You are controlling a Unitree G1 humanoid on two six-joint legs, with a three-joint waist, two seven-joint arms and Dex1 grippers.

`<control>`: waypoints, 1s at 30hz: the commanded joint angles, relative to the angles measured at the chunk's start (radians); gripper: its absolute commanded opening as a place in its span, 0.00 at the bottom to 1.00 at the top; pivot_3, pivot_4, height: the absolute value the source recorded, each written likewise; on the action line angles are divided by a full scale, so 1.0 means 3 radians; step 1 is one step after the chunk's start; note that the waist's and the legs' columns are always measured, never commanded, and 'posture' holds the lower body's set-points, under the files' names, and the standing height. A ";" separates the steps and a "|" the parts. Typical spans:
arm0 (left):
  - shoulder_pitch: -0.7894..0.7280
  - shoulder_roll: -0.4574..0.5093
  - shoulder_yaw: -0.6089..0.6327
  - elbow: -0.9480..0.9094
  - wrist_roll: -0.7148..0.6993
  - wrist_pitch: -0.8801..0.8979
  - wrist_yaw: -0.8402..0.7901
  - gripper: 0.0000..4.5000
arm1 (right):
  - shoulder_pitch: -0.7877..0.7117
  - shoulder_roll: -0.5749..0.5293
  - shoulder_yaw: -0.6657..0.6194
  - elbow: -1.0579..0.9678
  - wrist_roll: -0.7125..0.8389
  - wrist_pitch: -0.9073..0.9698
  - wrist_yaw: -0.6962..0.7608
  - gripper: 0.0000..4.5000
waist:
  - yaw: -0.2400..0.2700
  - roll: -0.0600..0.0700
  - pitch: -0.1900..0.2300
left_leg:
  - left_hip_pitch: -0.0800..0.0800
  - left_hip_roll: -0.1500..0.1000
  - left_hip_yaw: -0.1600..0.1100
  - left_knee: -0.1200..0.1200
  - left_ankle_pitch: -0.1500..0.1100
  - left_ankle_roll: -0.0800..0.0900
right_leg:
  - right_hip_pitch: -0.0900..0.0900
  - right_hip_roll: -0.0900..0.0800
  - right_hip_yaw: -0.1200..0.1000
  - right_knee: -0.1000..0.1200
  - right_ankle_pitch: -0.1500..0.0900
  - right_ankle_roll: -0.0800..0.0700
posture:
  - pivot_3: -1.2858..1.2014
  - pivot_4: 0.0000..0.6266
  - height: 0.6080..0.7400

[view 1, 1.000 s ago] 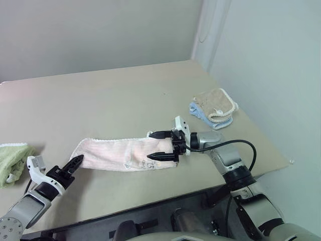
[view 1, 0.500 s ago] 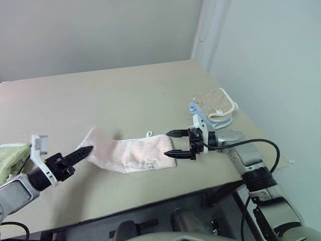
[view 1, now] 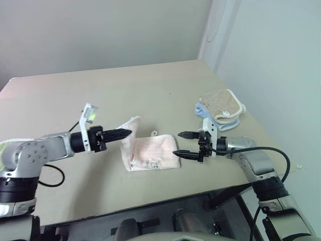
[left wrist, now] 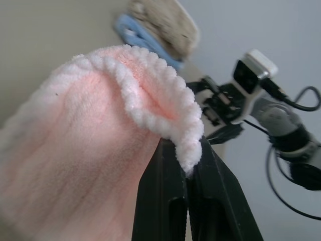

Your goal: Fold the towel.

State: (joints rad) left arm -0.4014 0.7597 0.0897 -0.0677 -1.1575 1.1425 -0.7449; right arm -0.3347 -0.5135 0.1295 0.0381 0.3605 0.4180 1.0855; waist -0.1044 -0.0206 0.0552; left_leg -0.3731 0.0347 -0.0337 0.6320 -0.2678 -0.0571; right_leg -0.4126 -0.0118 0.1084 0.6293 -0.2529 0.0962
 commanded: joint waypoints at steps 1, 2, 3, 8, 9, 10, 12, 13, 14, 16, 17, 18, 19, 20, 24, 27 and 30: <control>-0.0146 -0.0127 -0.0184 -0.0023 0.0102 0.0088 -0.0150 0.01 | 0.0109 -0.0068 -0.0181 -0.0249 0.0083 0.0060 -0.0126 1.00 | 0.0011 0.0000 0.0000 | 0.0001 0.0000 0.0000 0.0000 0.0000 0.0000 | 0.0000 0.0000 0.0000 0.0000 0.0000 0.0000 | 0.52 0.00 1.00; -0.0160 -0.0149 -0.0224 -0.0038 0.0126 0.0103 -0.0197 0.01 | 0.0157 -0.0081 -0.0198 -0.0283 0.0084 0.0069 -0.0153 1.00 | 0.0020 0.0000 0.0000 | 0.0001 0.0000 0.0000 0.0000 0.0000 0.0000 | -0.0001 0.0001 0.0000 0.0002 0.0000 0.0000 | 0.52 0.00 1.00; -0.0167 -0.0166 -0.0261 -0.0054 0.0151 0.0117 -0.0240 0.01 | 0.0202 -0.0093 -0.0213 -0.0317 0.0087 0.0081 -0.0177 1.00 | 0.0019 0.0000 0.0000 | 0.0002 0.0000 -0.0001 0.0000 0.0000 0.0000 | -0.0001 0.0001 0.0000 0.0003 0.0000 0.0000 | 0.52 0.00 1.00; -0.0227 -0.0342 -0.0411 -0.0036 0.0318 0.0140 -0.0266 0.01 | 0.0354 -0.0133 -0.0256 -0.0489 0.0109 0.0153 -0.0267 1.00 | 0.0030 0.0000 0.0000 | 0.0004 0.0000 -0.0001 0.0005 0.0001 0.0001 | 0.0003 0.0001 0.0000 0.0006 -0.0001 0.0000 | 0.52 0.00 1.00; -0.0254 -0.0390 -0.0445 0.0004 0.0380 0.0134 -0.0262 0.01 | 0.0370 -0.0134 -0.0258 -0.0515 0.0111 0.0166 -0.0284 1.00 | 0.0031 0.0000 0.0000 | 0.0005 0.0000 -0.0002 0.0009 0.0001 0.0001 | 0.0006 0.0001 0.0001 0.0005 -0.0001 0.0000 | 0.52 0.00 1.00; -0.0269 -0.0430 -0.0476 0.0030 0.0441 0.0119 -0.0267 0.01 | 0.0383 -0.0136 -0.0260 -0.0538 0.0110 0.0180 -0.0301 1.00 | 0.0032 0.0000 0.0000 | 0.0004 -0.0001 -0.0003 0.0013 0.0001 0.0001 | 0.0008 0.0001 0.0001 0.0005 -0.0001 0.0001 | 0.52 0.00 1.00; -0.0297 -0.0523 -0.0504 0.0044 0.0466 0.0149 -0.0310 0.01 | 0.0416 -0.0149 -0.0255 -0.0572 0.0093 0.0195 -0.0329 1.00 | 0.0032 0.0000 0.0000 | 0.0004 -0.0002 -0.0004 0.0019 0.0000 0.0001 | 0.0012 0.0001 0.0001 0.0005 -0.0001 0.0001 | 0.52 0.00 1.00; -0.0306 -0.0578 -0.0530 0.0038 0.0487 0.0155 -0.0310 0.01 | 0.0435 -0.0158 -0.0250 -0.0583 0.0082 0.0196 -0.0338 1.00 | 0.0032 -0.0001 0.0000 | 0.0003 -0.0003 -0.0006 0.0021 0.0000 0.0001 | 0.0013 0.0001 0.0001 0.0005 -0.0001 0.0002 | 0.52 0.00 1.00; -0.0317 -0.0625 -0.0569 0.0044 0.0528 0.0160 -0.0304 0.01 | 0.0448 -0.0165 -0.0246 -0.0589 0.0075 0.0196 -0.0346 1.00 | 0.0032 -0.0001 0.0000 | 0.0003 -0.0003 -0.0006 0.0022 0.0000 0.0001 | 0.0014 0.0001 0.0001 0.0005 -0.0001 0.0002 | 0.52 0.00 1.00; -0.0311 -0.0689 -0.0670 0.0040 0.0629 0.0125 -0.0348 0.01 | 0.0469 -0.0175 -0.0241 -0.0617 0.0077 0.0201 -0.0362 1.00 | 0.0033 -0.0001 0.0000 | 0.0003 -0.0004 -0.0007 0.0023 0.0000 0.0001 | 0.0015 0.0001 0.0002 0.0005 0.0000 0.0002 | 0.52 0.00 1.00; -0.0307 -0.0721 -0.0712 0.0059 0.0690 0.0096 -0.0353 0.01 | 0.0472 -0.0178 -0.0239 -0.0627 0.0079 0.0202 -0.0372 1.00 | 0.0032 0.0000 0.0000 | 0.0004 -0.0004 -0.0007 0.0023 0.0000 0.0001 | 0.0016 0.0001 0.0002 0.0005 0.0000 0.0002 | 0.52 0.00 1.00; -0.0306 -0.0752 -0.0751 0.0084 0.0736 0.0083 -0.0364 0.01 | 0.0472 -0.0179 -0.0241 -0.0632 0.0078 0.0203 -0.0385 1.00 | 0.0030 -0.0001 0.0000 | 0.0004 -0.0004 -0.0007 0.0022 0.0000 0.0001 | 0.0016 0.0001 0.0002 0.0006 0.0000 0.0002 | 0.52 0.00 1.00; -0.0303 -0.0779 -0.0784 0.0103 0.0781 0.0066 -0.0380 0.01 | 0.0469 -0.0181 -0.0243 -0.0633 0.0077 0.0203 -0.0395 1.00 | 0.0030 -0.0001 0.0000 | 0.0004 -0.0004 -0.0007 0.0023 0.0000 0.0001 | 0.0016 0.0001 0.0002 0.0006 0.0000 0.0002 | 0.52 0.00 1.00; -0.0297 -0.0805 -0.0831 0.0114 0.0848 0.0035 -0.0386 0.01 | 0.0472 -0.0184 -0.0246 -0.0638 0.0077 0.0201 -0.0406 1.00 | 0.0031 -0.0001 0.0000 | 0.0004 -0.0004 -0.0007 0.0023 0.0000 0.0001 | 0.0016 0.0001 0.0002 0.0006 0.0000 0.0002 | 0.52 0.00 1.00; -0.0289 -0.0933 -0.0894 0.0213 0.1026 -0.0076 -0.0403 0.01 | 0.0497 -0.0197 -0.0255 -0.0650 0.0083 0.0186 -0.0432 1.00 | 0.0033 -0.0001 0.0000 | 0.0004 -0.0004 -0.0008 0.0025 0.0000 0.0001 | 0.0017 0.0001 0.0002 0.0007 0.0000 0.0002 | 0.52 0.00 1.00; -0.0328 -0.1063 -0.0889 0.0363 0.1192 -0.0167 -0.0320 0.16 | 0.0523 -0.0202 -0.0250 -0.0660 0.0077 0.0172 -0.0452 1.00 | 0.0034 -0.0001 0.0000 | 0.0003 -0.0005 -0.0008 0.0030 0.0000 0.0001 | 0.0019 0.0001 0.0002 0.0007 0.0000 0.0003 | 0.52 0.00 1.00; -0.0301 -0.1080 -0.0856 0.0306 0.1187 -0.0148 -0.0417 0.39 | 0.0536 -0.0206 -0.0253 -0.0672 0.0083 0.0170 -0.0464 1.00 | 0.0031 -0.0001 0.0000 | 0.0002 -0.0005 -0.0009 0.0035 0.0000 0.0001 | 0.0020 0.0001 0.0002 0.0007 0.0002 0.0006 | 0.52 0.00 1.00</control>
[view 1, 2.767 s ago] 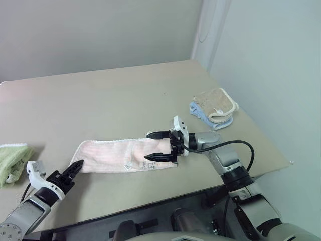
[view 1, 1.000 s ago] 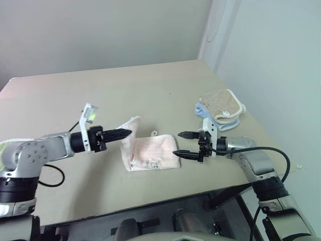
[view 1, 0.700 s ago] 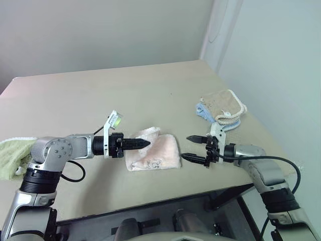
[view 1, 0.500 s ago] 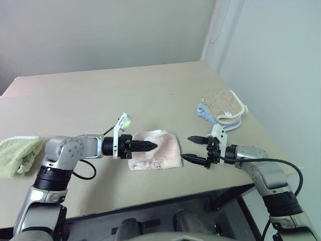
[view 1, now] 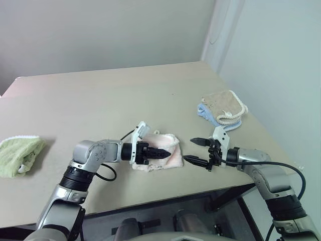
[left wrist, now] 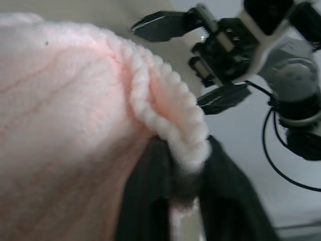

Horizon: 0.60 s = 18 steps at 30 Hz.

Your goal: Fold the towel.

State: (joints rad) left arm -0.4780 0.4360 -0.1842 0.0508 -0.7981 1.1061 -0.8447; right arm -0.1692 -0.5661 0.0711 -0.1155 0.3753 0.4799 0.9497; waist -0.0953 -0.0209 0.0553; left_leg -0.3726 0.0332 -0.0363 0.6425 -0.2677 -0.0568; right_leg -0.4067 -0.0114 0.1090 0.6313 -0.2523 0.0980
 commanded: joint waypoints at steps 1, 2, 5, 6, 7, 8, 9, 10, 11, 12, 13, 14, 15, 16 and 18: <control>-0.0026 0.0028 0.0057 -0.0161 -0.0050 0.0006 -0.0158 0.48 | -0.0011 -0.0032 -0.0058 -0.0158 0.0033 -0.0040 -0.0012 1.00 | 0.0001 0.0000 0.0000 | 0.0000 0.0000 0.0000 0.0001 0.0000 0.0000 | 0.0001 0.0000 0.0000 0.0001 0.0000 0.0000 | 0.52 0.00 1.00; 0.0010 0.0088 0.0021 -0.0264 -0.0060 -0.0007 -0.0260 0.55 | -0.0007 -0.0032 -0.0055 -0.0155 0.0030 -0.0047 -0.0013 1.00 | -0.0002 0.0000 0.0000 | 0.0000 0.0000 0.0000 0.0003 0.0000 0.0000 | 0.0001 0.0000 0.0000 0.0001 0.0000 0.0001 | 0.52 0.00 1.00; 0.0191 0.0356 -0.0210 -0.0640 0.0105 -0.0260 -0.0590 0.71 | -0.0013 -0.0024 -0.0043 -0.0145 0.0022 -0.0055 -0.0019 1.00 | -0.0007 0.0002 0.0000 | 0.0001 0.0000 0.0000 0.0003 0.0000 0.0000 | 0.0001 0.0000 0.0002 0.0001 0.0001 0.0001 | 0.52 0.00 1.00; 0.0214 0.0369 -0.0189 -0.0673 0.0082 -0.0253 -0.0603 0.71 | -0.0017 -0.0022 -0.0041 -0.0143 0.0023 -0.0056 -0.0022 1.00 | -0.0001 0.0002 0.0000 | 0.0001 0.0000 0.0001 0.0002 0.0000 0.0000 | 0.0002 0.0000 0.0003 0.0001 0.0000 0.0001 | 0.52 0.00 1.00; 0.0224 0.0342 -0.0125 -0.0659 0.0080 -0.0305 -0.0583 0.71 | -0.0021 -0.0022 -0.0039 -0.0135 0.0020 -0.0062 -0.0022 1.00 | 0.0003 0.0002 0.0000 | 0.0001 0.0000 0.0000 0.0003 0.0000 0.0000 | 0.0002 0.0000 0.0002 0.0000 0.0000 0.0001 | 0.52 0.00 1.00; 0.0226 0.0318 -0.0069 -0.0642 0.0077 -0.0353 -0.0573 0.71 | -0.0024 -0.0023 -0.0040 -0.0125 0.0018 -0.0069 -0.0021 1.00 | 0.0013 0.0002 0.0001 | 0.0001 0.0000 0.0000 0.0005 0.0000 0.0000 | 0.0003 0.0000 0.0002 0.0000 0.0000 0.0001 | 0.52 0.00 1.00; 0.0214 0.0321 -0.0024 -0.0633 0.0070 -0.0378 -0.0584 0.71 | -0.0028 -0.0024 -0.0042 -0.0113 0.0015 -0.0076 -0.0021 1.00 | 0.0019 0.0001 0.0001 | -0.0001 -0.0001 -0.0002 0.0009 0.0000 0.0000 | 0.0005 0.0000 0.0002 0.0000 0.0000 0.0001 | 0.52 0.00 1.00; 0.0207 0.0310 0.0038 -0.0627 0.0074 -0.0443 -0.0576 0.71 | -0.0031 -0.0024 -0.0046 -0.0101 0.0014 -0.0082 -0.0021 1.00 | 0.0020 0.0001 0.0001 | -0.0001 -0.0002 -0.0002 0.0013 0.0000 0.0000 | 0.0006 0.0000 0.0003 0.0000 0.0000 0.0001 | 0.52 0.00 1.00; 0.0209 0.0307 0.0094 -0.0629 0.0089 -0.0550 -0.0594 0.71 | -0.0031 -0.0024 -0.0051 -0.0093 0.0014 -0.0091 -0.0020 1.00 | 0.0017 0.0001 0.0001 | -0.0001 -0.0002 -0.0002 0.0014 0.0000 0.0000 | 0.0007 0.0000 0.0003 0.0000 0.0000 0.0002 | 0.52 0.00 1.00; 0.0211 0.0316 0.0120 -0.0635 0.0118 -0.0642 -0.0618 0.71 | -0.0029 -0.0024 -0.0055 -0.0087 0.0015 -0.0099 -0.0018 1.00 | 0.0013 0.0000 0.0001 | -0.0001 -0.0003 -0.0002 0.0016 0.0000 0.0000 | 0.0008 0.0000 0.0005 0.0000 0.0001 0.0003 | 0.52 0.00 1.00; 0.0209 0.0341 0.0128 -0.0639 0.0149 -0.0708 -0.0645 0.71 | -0.0028 -0.0025 -0.0059 -0.0084 0.0016 -0.0104 -0.0016 1.00 | 0.0009 0.0001 0.0001 | -0.0001 -0.0003 -0.0002 0.0016 0.0000 0.0000 | 0.0008 0.0000 0.0006 0.0000 0.0001 0.0003 | 0.52 0.00 1.00; 0.0194 0.0331 0.0188 -0.0605 0.0150 -0.0784 -0.0660 0.71 | -0.0027 -0.0020 -0.0065 -0.0086 0.0021 -0.0112 -0.0016 1.00 | 0.0006 0.0001 0.0001 | -0.0001 -0.0003 -0.0002 0.0016 0.0000 0.0000 | 0.0008 0.0000 0.0006 0.0000 0.0001 0.0003 | 0.52 0.00 1.00; 0.0177 0.0307 0.0241 -0.0560 0.0151 -0.0857 -0.0666 0.71 | -0.0027 -0.0017 -0.0073 -0.0083 0.0027 -0.0124 -0.0012 1.00 | 0.0004 0.0001 0.0001 | 0.0000 -0.0003 -0.0002 0.0015 0.0000 0.0000 | 0.0008 0.0000 0.0006 0.0000 0.0001 0.0003 | 0.52 0.00 1.00; 0.0157 0.0283 0.0294 -0.0496 0.0168 -0.0971 -0.0694 0.71 | -0.0031 -0.0009 -0.0087 -0.0084 0.0050 -0.0130 -0.0002 1.00 | 0.0003 0.0001 0.0001 | 0.0000 -0.0003 -0.0002 0.0014 0.0000 0.0000 | 0.0008 0.0000 0.0006 0.0000 0.0001 0.0003 | 0.52 0.00 1.00; 0.0121 0.0279 0.0316 -0.0364 0.0293 -0.1224 -0.0774 0.71 | -0.0059 0.0003 -0.0127 -0.0091 0.0115 -0.0111 0.0015 1.00 | 0.0005 0.0001 0.0001 | -0.0001 -0.0003 -0.0002 0.0013 0.0000 0.0000 | 0.0008 0.0001 0.0006 0.0000 0.0001 0.0003 | 0.52 0.00 1.00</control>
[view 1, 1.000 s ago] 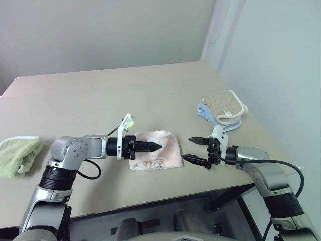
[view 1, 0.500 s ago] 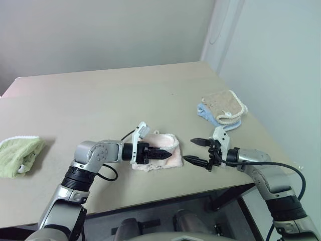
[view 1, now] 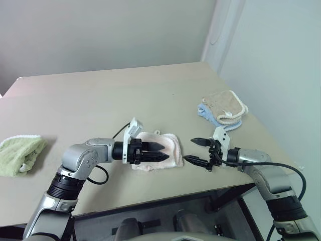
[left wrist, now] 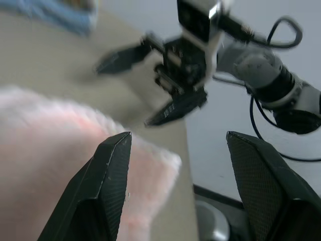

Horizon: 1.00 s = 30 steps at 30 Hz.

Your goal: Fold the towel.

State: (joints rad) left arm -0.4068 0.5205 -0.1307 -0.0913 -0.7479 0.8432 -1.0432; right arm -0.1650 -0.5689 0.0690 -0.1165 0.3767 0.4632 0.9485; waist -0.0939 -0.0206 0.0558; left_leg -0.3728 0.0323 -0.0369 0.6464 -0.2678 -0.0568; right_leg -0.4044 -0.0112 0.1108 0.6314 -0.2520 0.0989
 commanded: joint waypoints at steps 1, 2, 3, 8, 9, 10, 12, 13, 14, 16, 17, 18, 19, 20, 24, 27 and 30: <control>-0.0134 -0.0003 0.0147 0.0219 0.0208 -0.0571 -0.0228 0.71 | -0.0106 0.0009 -0.0132 -0.0092 0.0136 -0.0036 0.0030 1.00 | 0.0001 0.0000 0.0000 | 0.0000 0.0000 0.0000 0.0000 0.0000 0.0000 | 0.0000 0.0000 0.0000 0.0000 0.0000 0.0000 | 0.52 0.00 1.00; -0.0145 -0.0007 0.0150 0.0298 0.0263 -0.0727 -0.0310 0.71 | -0.0127 0.0004 -0.0139 -0.0092 0.0150 -0.0026 0.0037 1.00 | 0.0000 0.0000 0.0000 | 0.0000 0.0000 0.0000 0.0000 0.0000 0.0000 | 0.0000 0.0000 0.0000 0.0000 0.0000 0.0000 | 0.52 0.00 1.00; -0.0162 -0.0019 0.0139 0.0405 0.0360 -0.0935 -0.0378 0.71 | -0.0162 0.0006 -0.0151 -0.0081 0.0171 -0.0013 0.0037 1.00 | -0.0003 0.0000 0.0000 | 0.0000 0.0000 0.0001 0.0000 0.0000 0.0000 | 0.0000 0.0000 0.0000 0.0000 0.0000 0.0000 | 0.52 0.00 1.00; -0.0312 -0.0166 -0.0006 0.0986 0.0776 -0.1682 -0.0657 0.71 | -0.0242 -0.0009 -0.0151 -0.0041 0.0199 -0.0007 0.0054 1.00 | 0.0012 0.0000 0.0000 | 0.0000 0.0000 0.0001 0.0001 0.0000 0.0000 | 0.0002 0.0000 0.0000 0.0000 0.0000 0.0000 | 0.52 0.00 1.00; -0.0341 -0.0193 -0.0071 0.1129 0.0905 -0.1891 -0.0737 0.71 | -0.0243 -0.0014 -0.0140 -0.0044 0.0188 -0.0009 0.0057 1.00 | 0.0023 0.0000 0.0000 | -0.0001 0.0000 0.0000 0.0001 0.0000 0.0000 | 0.0002 0.0000 0.0000 -0.0001 0.0000 0.0000 | 0.52 0.00 1.00; -0.0357 -0.0222 -0.0124 0.1244 0.1010 -0.2068 -0.0802 0.71 | -0.0241 -0.0017 -0.0133 -0.0048 0.0183 -0.0008 0.0061 1.00 | 0.0041 0.0000 0.0000 | -0.0001 -0.0001 0.0001 0.0001 0.0000 0.0000 | 0.0001 0.0000 0.0000 -0.0001 0.0000 0.0000 | 0.52 0.00 1.00; -0.0393 -0.0323 -0.0173 0.1468 0.1138 -0.2298 -0.0855 0.71 | -0.0250 -0.0011 -0.0142 -0.0076 0.0212 0.0017 0.0069 1.00 | 0.0063 0.0000 0.0000 | -0.0001 -0.0001 0.0001 0.0001 0.0000 0.0000 | 0.0001 0.0000 0.0001 -0.0003 0.0000 0.0000 | 0.52 0.00 1.00; -0.0408 -0.0381 -0.0185 0.1576 0.1180 -0.2376 -0.0866 0.71 | -0.0276 0.0011 -0.0168 -0.0103 0.0266 0.0056 0.0063 1.00 | 0.0075 0.0000 0.0000 | -0.0002 -0.0001 0.0002 0.0000 0.0000 0.0000 | 0.0000 0.0000 0.0001 -0.0003 0.0000 0.0000 | 0.52 0.00 1.00; -0.0420 -0.0423 -0.0187 0.1657 0.1212 -0.2432 -0.0880 0.71 | -0.0295 0.0027 -0.0187 -0.0121 0.0304 0.0084 0.0057 1.00 | 0.0082 0.0000 0.0000 | -0.0002 -0.0001 0.0002 0.0000 0.0000 0.0001 | 0.0000 0.0000 0.0001 -0.0002 0.0001 0.0000 | 0.52 0.00 1.00; -0.0429 -0.0498 -0.0227 0.1829 0.1328 -0.2611 -0.0927 0.71 | -0.0377 0.0075 -0.0225 -0.0174 0.0422 0.0171 0.0027 1.00 | 0.0083 0.0000 0.0000 | -0.0002 -0.0001 0.0001 0.0001 0.0000 0.0001 | 0.0000 0.0000 0.0001 -0.0001 0.0001 0.0000 | 0.52 0.00 1.00; -0.0433 -0.0543 -0.0231 0.1911 0.1367 -0.2679 -0.0933 0.71 | -0.0421 0.0097 -0.0218 -0.0194 0.0469 0.0211 0.0019 1.00 | 0.0081 0.0000 0.0000 | -0.0002 -0.0001 0.0001 0.0001 0.0000 0.0001 | 0.0000 0.0000 0.0001 -0.0001 0.0001 0.0000 | 0.52 0.00 1.00; -0.0442 -0.0589 -0.0233 0.1997 0.1402 -0.2737 -0.0928 0.71 | -0.0463 0.0122 -0.0204 -0.0215 0.0516 0.0256 0.0017 1.00 | 0.0082 0.0000 0.0000 | -0.0002 -0.0001 0.0002 0.0001 0.0000 0.0001 | 0.0000 0.0000 0.0002 -0.0001 0.0001 0.0001 | 0.52 0.00 1.00; -0.0453 -0.0635 -0.0233 0.2076 0.1433 -0.2789 -0.0915 0.71 | -0.0501 0.0151 -0.0188 -0.0227 0.0558 0.0298 0.0013 1.00 | 0.0082 0.0000 0.0000 | -0.0002 -0.0001 0.0002 0.0002 0.0000 0.0001 | 0.0001 0.0000 0.0002 0.0000 0.0002 0.0001 | 0.52 0.00 1.00; -0.0456 -0.0678 -0.0236 0.2169 0.1473 -0.2862 -0.0911 0.71 | -0.0554 0.0218 -0.0137 -0.0230 0.0580 0.0332 -0.0006 1.00 | 0.0081 0.0000 0.0000 | -0.0001 -0.0001 0.0002 0.0002 0.0000 0.0001 | 0.0001 0.0000 0.0002 0.0000 0.0002 0.0002 | 0.52 0.00 1.00; -0.0455 -0.0809 -0.0260 0.2529 0.1687 -0.3261 -0.0868 0.71 | -0.0686 0.0446 0.0266 -0.0111 0.0365 0.0254 0.0002 1.00 | 0.0083 0.0003 -0.0002 | 0.0000 0.0000 0.0001 0.0001 0.0000 0.0001 | 0.0001 0.0002 0.0001 0.0001 0.0002 0.0002 | 0.52 0.00 1.00; -0.0421 -0.0842 -0.0277 0.2707 0.1825 -0.3521 -0.0860 0.71 | -0.0691 0.0531 0.0507 0.0163 0.0127 0.0051 0.0052 1.00 | 0.0092 0.0002 -0.0003 | -0.0001 -0.0001 0.0000 0.0001 0.0000 0.0001 | 0.0002 0.0001 0.0001 0.0000 0.0002 0.0002 | 0.52 0.00 1.00; -0.0402 -0.0850 -0.0247 0.2816 0.1882 -0.3649 -0.0820 0.71 | -0.0682 0.0550 0.0606 0.0432 -0.0015 -0.0138 0.0118 1.00 | 0.0094 0.0003 -0.0004 | -0.0002 -0.0002 0.0001 0.0006 0.0000 0.0001 | 0.0006 -0.0001 0.0002 -0.0001 0.0003 0.0003 | 0.52 0.00 1.00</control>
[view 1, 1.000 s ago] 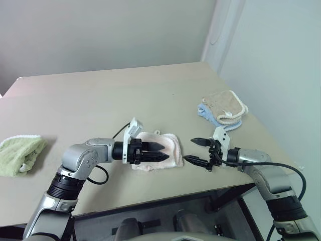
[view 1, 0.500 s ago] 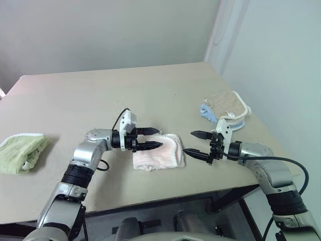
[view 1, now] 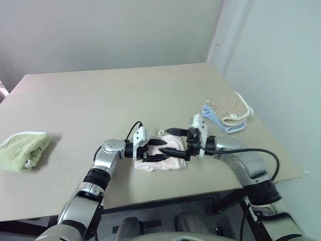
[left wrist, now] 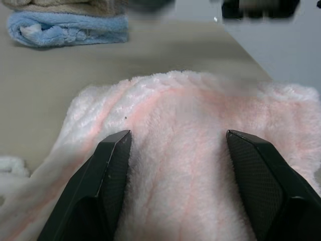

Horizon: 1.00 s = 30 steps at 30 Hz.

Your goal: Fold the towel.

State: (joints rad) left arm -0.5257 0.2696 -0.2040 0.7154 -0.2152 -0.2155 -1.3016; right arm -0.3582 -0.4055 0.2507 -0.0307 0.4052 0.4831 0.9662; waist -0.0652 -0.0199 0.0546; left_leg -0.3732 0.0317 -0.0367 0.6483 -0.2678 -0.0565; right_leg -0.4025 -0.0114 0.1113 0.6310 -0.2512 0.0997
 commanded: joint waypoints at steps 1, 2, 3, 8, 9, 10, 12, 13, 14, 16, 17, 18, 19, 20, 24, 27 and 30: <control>0.0001 -0.0020 0.0015 0.0141 0.0108 -0.0143 0.0061 0.71 | -0.0041 0.0012 0.0008 0.0216 -0.0137 -0.0247 0.0070 1.00 | -0.0006 0.0000 -0.0001 | 0.0001 -0.0001 0.0000 0.0001 0.0000 0.0000 | 0.0002 0.0000 0.0001 0.0000 0.0000 0.0001 | 0.52 0.00 1.00; 0.0012 -0.0025 0.0033 0.0137 0.0099 -0.0137 0.0076 0.71 | -0.0044 0.0009 0.0026 0.0284 -0.0176 -0.0292 0.0089 1.00 | -0.0008 0.0000 -0.0001 | 0.0004 -0.0001 0.0000 0.0002 0.0000 0.0000 | 0.0004 0.0000 0.0002 0.0000 0.0001 0.0002 | 0.52 0.00 1.00; 0.0026 -0.0028 0.0046 0.0123 0.0088 -0.0125 0.0084 0.71 | -0.0046 0.0011 0.0031 0.0337 -0.0201 -0.0327 0.0107 1.00 | -0.0010 0.0001 -0.0001 | 0.0006 0.0000 0.0000 0.0002 0.0000 0.0000 | 0.0006 0.0000 0.0002 0.0000 0.0002 0.0003 | 0.52 0.00 1.00; 0.0097 -0.0015 0.0055 0.0060 0.0095 -0.0133 0.0096 0.71 | -0.0051 0.0036 0.0001 0.0466 -0.0193 -0.0358 0.0202 1.00 | -0.0015 0.0006 -0.0004 | 0.0012 0.0000 -0.0002 0.0001 0.0000 0.0000 | 0.0010 0.0002 0.0001 0.0003 0.0002 0.0004 | 0.52 0.00 1.00; 0.0103 -0.0015 0.0060 0.0061 0.0098 -0.0131 0.0105 0.71 | -0.0037 0.0019 0.0029 0.0475 -0.0215 -0.0374 0.0246 1.00 | -0.0015 0.0006 -0.0004 | 0.0011 0.0000 -0.0002 0.0001 0.0000 0.0000 | 0.0010 0.0002 0.0002 0.0003 0.0002 0.0004 | 0.52 0.00 1.00; 0.0110 -0.0017 0.0064 0.0055 0.0099 -0.0128 0.0112 0.71 | -0.0021 0.0000 0.0058 0.0480 -0.0247 -0.0396 0.0280 1.00 | -0.0014 0.0005 -0.0004 | 0.0011 0.0000 -0.0002 0.0001 0.0000 0.0000 | 0.0010 0.0002 0.0002 0.0003 0.0002 0.0004 | 0.52 0.00 1.00; 0.0118 -0.0019 0.0070 0.0041 0.0097 -0.0118 0.0118 0.71 | 0.0006 -0.0026 0.0130 0.0510 -0.0340 -0.0458 0.0330 1.00 | -0.0015 0.0006 -0.0004 | 0.0011 0.0000 -0.0002 0.0001 0.0000 0.0000 | 0.0011 0.0002 0.0001 0.0003 0.0002 0.0004 | 0.52 0.00 1.00; 0.0123 -0.0019 0.0071 0.0027 0.0090 -0.0101 0.0113 0.71 | 0.0011 -0.0021 0.0147 0.0524 -0.0365 -0.0470 0.0338 1.00 | -0.0014 0.0006 -0.0005 | 0.0012 0.0000 -0.0002 0.0001 0.0000 0.0000 | 0.0011 0.0002 0.0001 0.0002 0.0002 0.0004 | 0.52 0.00 1.00; 0.0129 -0.0015 0.0069 0.0011 0.0084 -0.0073 0.0103 0.71 | 0.0004 -0.0006 0.0162 0.0552 -0.0396 -0.0486 0.0329 1.00 | -0.0015 0.0006 -0.0005 | 0.0012 0.0000 -0.0002 0.0001 0.0000 0.0000 | 0.0011 0.0002 0.0001 0.0003 0.0002 0.0004 | 0.52 0.00 1.00; 0.0143 -0.0005 0.0064 -0.0018 0.0083 -0.0054 0.0086 0.71 | -0.0024 0.0018 0.0187 0.0624 -0.0472 -0.0533 0.0298 1.00 | -0.0015 0.0007 -0.0006 | 0.0013 0.0000 -0.0002 0.0001 0.0000 0.0000 | 0.0011 0.0002 0.0001 0.0003 0.0002 0.0004 | 0.52 0.00 1.00; 0.0150 0.0001 0.0062 -0.0028 0.0086 -0.0051 0.0082 0.71 | -0.0036 0.0020 0.0208 0.0662 -0.0520 -0.0564 0.0290 1.00 | -0.0016 0.0007 -0.0006 | 0.0013 0.0000 -0.0002 0.0001 0.0000 0.0000 | 0.0012 0.0002 0.0001 0.0003 0.0002 0.0004 | 0.52 0.00 1.00; 0.0156 0.0008 0.0061 -0.0028 0.0097 -0.0059 0.0088 0.71 | -0.0047 0.0015 0.0238 0.0713 -0.0592 -0.0619 0.0277 1.00 | -0.0017 0.0007 -0.0007 | 0.0014 0.0000 -0.0002 0.0001 0.0000 0.0000 | 0.0013 0.0002 0.0001 0.0003 0.0002 0.0004 | 0.52 0.00 1.00; 0.0160 0.0023 0.0052 -0.0020 0.0118 -0.0043 0.0094 0.71 | -0.0055 0.0014 0.0265 0.0770 -0.0665 -0.0679 0.0260 1.00 | -0.0017 0.0007 -0.0007 | 0.0014 0.0000 -0.0002 0.0001 0.0000 0.0000 | 0.0013 0.0002 0.0002 0.0003 0.0002 0.0004 | 0.52 0.00 1.00; 0.0165 0.0040 0.0041 -0.0017 0.0132 -0.0013 0.0087 0.71 | -0.0059 0.0018 0.0278 0.0813 -0.0713 -0.0724 0.0250 1.00 | -0.0017 0.0007 -0.0007 | 0.0015 0.0000 -0.0002 0.0001 0.0000 0.0000 | 0.0013 0.0002 0.0001 0.0002 0.0002 0.0004 | 0.52 0.00 1.00; 0.0223 0.0082 0.0050 -0.0110 0.0086 0.0068 0.0031 0.71 | -0.0067 0.0058 0.0254 0.0830 -0.0709 -0.0718 0.0265 1.00 | -0.0026 0.0006 -0.0010 | 0.0027 0.0000 -0.0001 -0.0002 0.0000 0.0000 | 0.0022 0.0002 0.0002 0.0002 0.0001 0.0004 | 0.52 0.00 1.00; 0.0253 0.0130 0.0050 -0.0234 0.0031 0.0213 -0.0073 0.79 | -0.0065 0.0025 0.0293 0.0826 -0.0758 -0.0758 0.0335 1.00 | -0.0029 0.0006 -0.0010 | 0.0039 0.0000 -0.0001 -0.0003 0.0000 0.0000 | 0.0031 0.0002 0.0002 0.0002 0.0001 0.0004 | 0.52 0.00 1.00; 0.0233 0.0148 0.0068 -0.0235 0.0066 0.0260 -0.0025 0.99 | -0.0117 0.0060 0.0264 0.0884 -0.0780 -0.0768 0.0316 1.00 | -0.0028 0.0006 -0.0010 | 0.0048 0.0001 -0.0001 -0.0006 0.0000 0.0000 | 0.0038 0.0002 0.0002 0.0001 0.0000 0.0003 | 0.52 0.00 1.00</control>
State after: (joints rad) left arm -0.4650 0.3016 -0.1804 0.6463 -0.2080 -0.1561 -1.3099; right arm -0.3743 -0.3901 0.3331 0.2135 0.1794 0.2499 1.0649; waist -0.0737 -0.0181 0.0516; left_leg -0.3586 0.0319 -0.0370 0.6466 -0.2679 -0.0567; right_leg -0.3909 -0.0108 0.1118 0.6314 -0.2511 0.1007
